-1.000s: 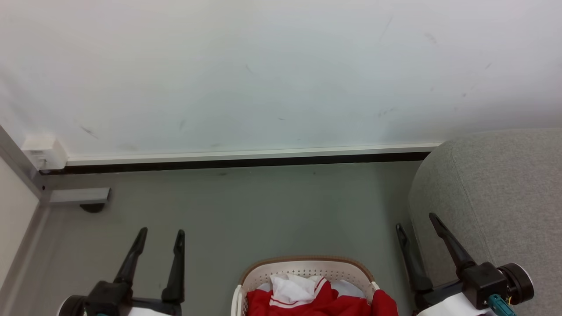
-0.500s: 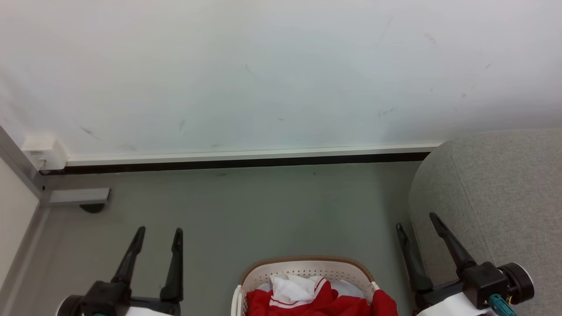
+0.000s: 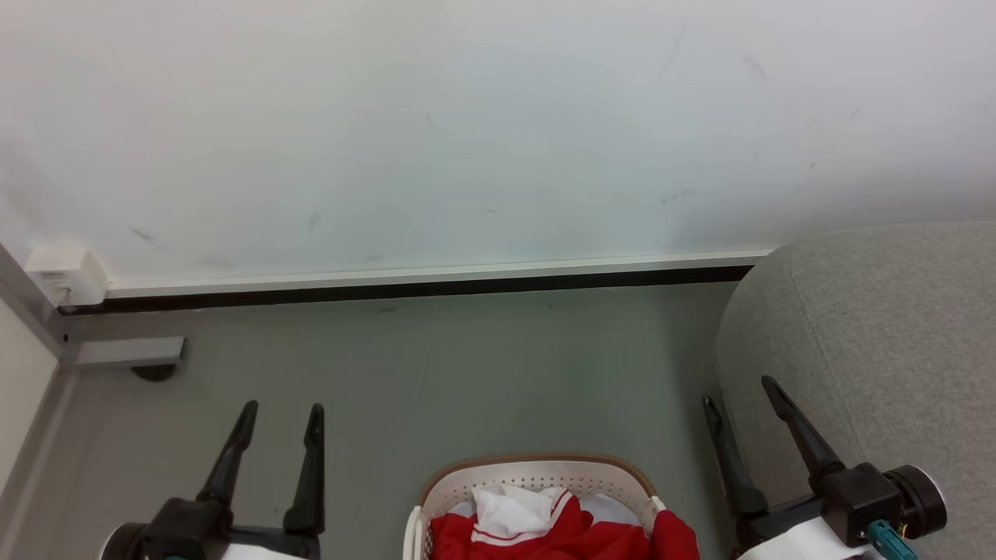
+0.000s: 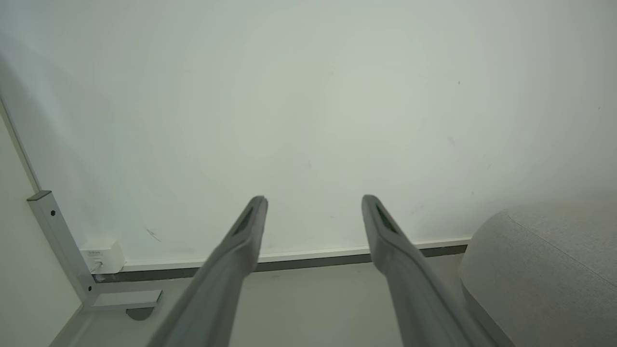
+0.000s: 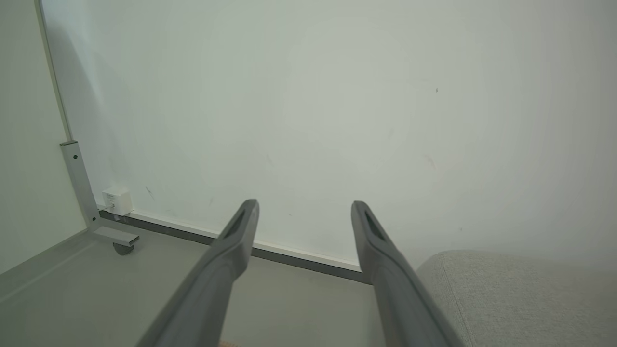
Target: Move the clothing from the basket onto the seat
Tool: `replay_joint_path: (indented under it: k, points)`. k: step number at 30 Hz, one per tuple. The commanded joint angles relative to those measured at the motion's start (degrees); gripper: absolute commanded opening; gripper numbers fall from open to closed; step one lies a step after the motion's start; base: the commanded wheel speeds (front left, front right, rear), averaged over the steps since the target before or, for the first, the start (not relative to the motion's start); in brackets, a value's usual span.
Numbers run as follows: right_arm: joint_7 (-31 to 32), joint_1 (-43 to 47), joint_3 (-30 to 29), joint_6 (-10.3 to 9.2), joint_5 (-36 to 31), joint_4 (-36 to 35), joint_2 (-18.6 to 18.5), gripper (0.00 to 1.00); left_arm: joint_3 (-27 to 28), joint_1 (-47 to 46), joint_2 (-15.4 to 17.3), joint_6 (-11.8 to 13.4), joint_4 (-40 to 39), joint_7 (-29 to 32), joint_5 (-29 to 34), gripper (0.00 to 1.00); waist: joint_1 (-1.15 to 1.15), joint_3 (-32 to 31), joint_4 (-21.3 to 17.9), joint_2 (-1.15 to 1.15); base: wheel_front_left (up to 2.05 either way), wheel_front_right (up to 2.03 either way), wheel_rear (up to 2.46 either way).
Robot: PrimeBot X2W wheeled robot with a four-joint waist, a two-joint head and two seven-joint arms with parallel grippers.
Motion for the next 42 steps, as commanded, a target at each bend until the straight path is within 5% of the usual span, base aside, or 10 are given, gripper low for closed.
replay_joint_path:
  k: [1,23,42]
  points:
    - [-0.2,-0.8,-0.2,0.19,0.2,0.1,-0.2,1.0,0.3,0.3,0.1,0.1,-0.1,-0.2,0.5,1.0,0.0,0.1,-0.2,0.0,0.0,0.0,0.0]
    - [-0.1,-2.7,-2.6,0.19,3.9,-2.9,-0.2,1.0,-2.1,-4.8,0.5,-2.6,7.4,-0.1,-0.3,1.0,0.0,5.2,-9.0,0.0,0.0,0.0,0.0]
    - [-0.1,-7.0,-5.6,0.18,6.4,-6.7,-0.2,1.0,-13.7,-18.1,4.2,-4.0,38.2,0.0,-1.8,1.0,0.0,13.1,-15.2,0.0,0.0,0.0,0.0]
